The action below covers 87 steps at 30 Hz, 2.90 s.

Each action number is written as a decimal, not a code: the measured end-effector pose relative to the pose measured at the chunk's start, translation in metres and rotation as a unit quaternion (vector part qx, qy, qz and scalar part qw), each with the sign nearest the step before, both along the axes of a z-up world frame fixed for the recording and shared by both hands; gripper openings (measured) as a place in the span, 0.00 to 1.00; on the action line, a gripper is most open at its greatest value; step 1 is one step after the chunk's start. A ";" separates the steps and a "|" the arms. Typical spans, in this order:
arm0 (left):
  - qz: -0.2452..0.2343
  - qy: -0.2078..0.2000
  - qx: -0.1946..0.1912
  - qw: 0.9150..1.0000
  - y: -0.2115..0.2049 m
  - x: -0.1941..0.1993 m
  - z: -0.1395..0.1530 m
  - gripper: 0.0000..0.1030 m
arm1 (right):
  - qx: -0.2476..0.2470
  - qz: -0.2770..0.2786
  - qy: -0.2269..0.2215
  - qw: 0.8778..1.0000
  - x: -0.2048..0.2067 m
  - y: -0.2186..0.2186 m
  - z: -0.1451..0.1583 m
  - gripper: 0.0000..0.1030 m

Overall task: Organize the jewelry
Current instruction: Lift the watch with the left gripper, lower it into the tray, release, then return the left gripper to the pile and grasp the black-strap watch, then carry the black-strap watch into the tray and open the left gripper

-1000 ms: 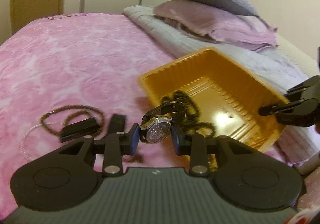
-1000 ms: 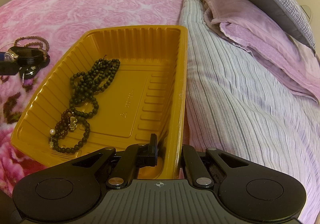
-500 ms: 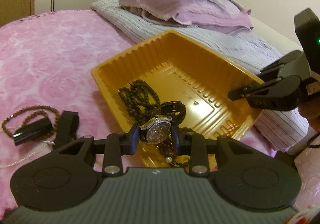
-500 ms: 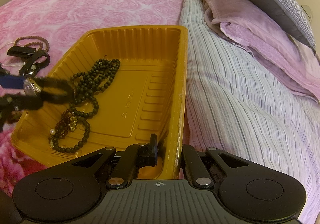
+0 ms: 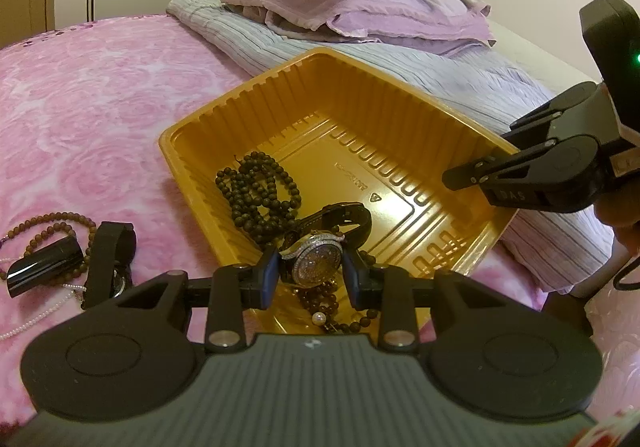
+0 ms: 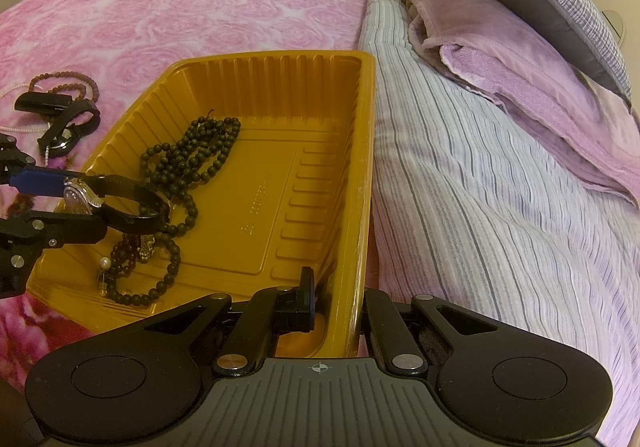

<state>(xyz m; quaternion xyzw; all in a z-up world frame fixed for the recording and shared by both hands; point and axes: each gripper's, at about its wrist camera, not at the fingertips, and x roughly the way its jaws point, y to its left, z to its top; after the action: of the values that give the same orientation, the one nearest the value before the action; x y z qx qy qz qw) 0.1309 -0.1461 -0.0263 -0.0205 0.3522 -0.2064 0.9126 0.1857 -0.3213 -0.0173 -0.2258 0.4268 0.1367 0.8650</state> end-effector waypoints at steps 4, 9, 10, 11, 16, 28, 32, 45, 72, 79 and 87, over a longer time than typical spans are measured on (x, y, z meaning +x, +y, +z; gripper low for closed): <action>-0.001 0.001 0.000 1.000 0.000 0.000 -0.001 0.29 | 0.000 0.000 0.000 1.000 0.000 0.000 0.000 0.05; -0.007 -0.017 0.002 1.000 -0.003 -0.002 0.002 0.31 | 0.002 0.001 0.002 1.000 0.000 0.000 0.000 0.05; -0.009 -0.021 0.005 1.000 -0.003 -0.003 0.004 0.31 | -0.001 0.002 0.002 1.000 -0.001 0.001 0.000 0.05; -0.011 -0.025 0.006 1.000 -0.003 -0.004 0.005 0.31 | -0.002 0.002 0.001 1.000 -0.001 0.002 0.000 0.05; 0.001 -0.035 0.004 0.999 0.011 -0.012 0.008 0.31 | 0.000 0.000 0.001 1.000 -0.001 0.001 -0.001 0.05; 0.100 -0.025 0.020 0.994 0.092 -0.026 -0.001 0.31 | -0.002 0.001 0.001 1.000 -0.001 0.001 0.000 0.05; 0.129 -0.028 0.043 0.990 0.123 -0.023 -0.007 0.31 | -0.001 0.001 0.001 1.000 -0.001 0.001 -0.001 0.05; 0.056 -0.049 0.155 0.985 0.142 0.028 -0.025 0.35 | -0.002 0.000 0.003 1.000 0.000 0.000 -0.002 0.05; 0.072 -0.023 0.116 0.990 0.145 0.016 -0.014 0.18 | -0.003 -0.001 0.002 1.000 0.001 -0.001 -0.004 0.06; 0.075 -0.041 0.100 0.991 0.136 0.010 0.002 0.18 | -0.003 -0.001 0.002 1.000 0.001 -0.001 -0.004 0.06; 0.052 -0.067 0.062 0.994 0.115 0.004 0.029 0.18 | -0.003 -0.001 0.002 1.000 0.001 0.000 -0.004 0.06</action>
<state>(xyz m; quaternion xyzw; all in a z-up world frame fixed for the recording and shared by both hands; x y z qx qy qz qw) 0.1348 -0.0313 0.0023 0.0312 0.3008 -0.1374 0.9432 0.1866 -0.3217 -0.0216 -0.2279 0.4292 0.1350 0.8635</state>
